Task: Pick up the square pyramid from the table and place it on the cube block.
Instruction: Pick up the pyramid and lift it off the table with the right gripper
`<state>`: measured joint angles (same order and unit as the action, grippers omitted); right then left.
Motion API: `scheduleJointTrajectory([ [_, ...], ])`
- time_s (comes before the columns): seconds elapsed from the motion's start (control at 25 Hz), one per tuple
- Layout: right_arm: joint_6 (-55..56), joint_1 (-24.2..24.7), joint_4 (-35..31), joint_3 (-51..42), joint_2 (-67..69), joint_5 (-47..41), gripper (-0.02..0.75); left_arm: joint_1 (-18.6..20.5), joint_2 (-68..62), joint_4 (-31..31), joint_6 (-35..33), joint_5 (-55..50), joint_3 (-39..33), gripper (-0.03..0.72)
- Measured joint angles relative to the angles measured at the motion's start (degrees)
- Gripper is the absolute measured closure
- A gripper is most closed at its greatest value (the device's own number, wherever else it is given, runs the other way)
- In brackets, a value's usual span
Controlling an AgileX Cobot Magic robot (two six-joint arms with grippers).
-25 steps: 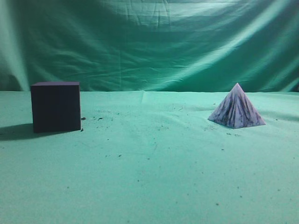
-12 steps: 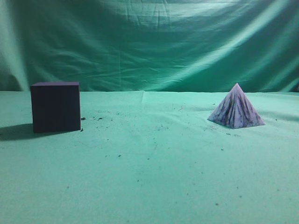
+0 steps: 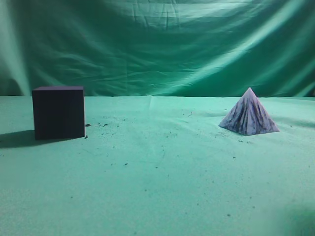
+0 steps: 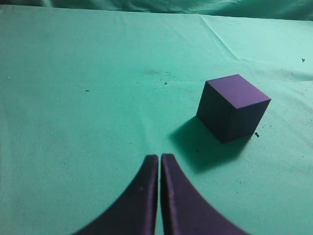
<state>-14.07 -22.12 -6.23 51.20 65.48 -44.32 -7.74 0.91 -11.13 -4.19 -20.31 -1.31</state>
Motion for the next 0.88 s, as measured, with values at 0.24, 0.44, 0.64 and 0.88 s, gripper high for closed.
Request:
scheduleJointTrajectory([
  [0.24,2.02,-1.51,0.15,5.82,16.19,0.12,0.563,0.0,0.0,0.0,0.0,0.0,0.0,0.688],
  [0.44,2.02,-1.51,-2.94,9.36,25.8,1.01,0.168,0.0,0.0,0.0,0.0,0.0,0.0,0.688],
  [0.64,2.02,-1.51,-3.86,13.29,32.7,2.36,0.095,0.0,0.0,0.0,0.0,0.0,0.0,0.688],
  [0.88,1.9,-1.51,-2.72,15.21,39.61,2.94,0.141,0.0,0.0,0.0,0.0,0.0,0.0,0.688],
])
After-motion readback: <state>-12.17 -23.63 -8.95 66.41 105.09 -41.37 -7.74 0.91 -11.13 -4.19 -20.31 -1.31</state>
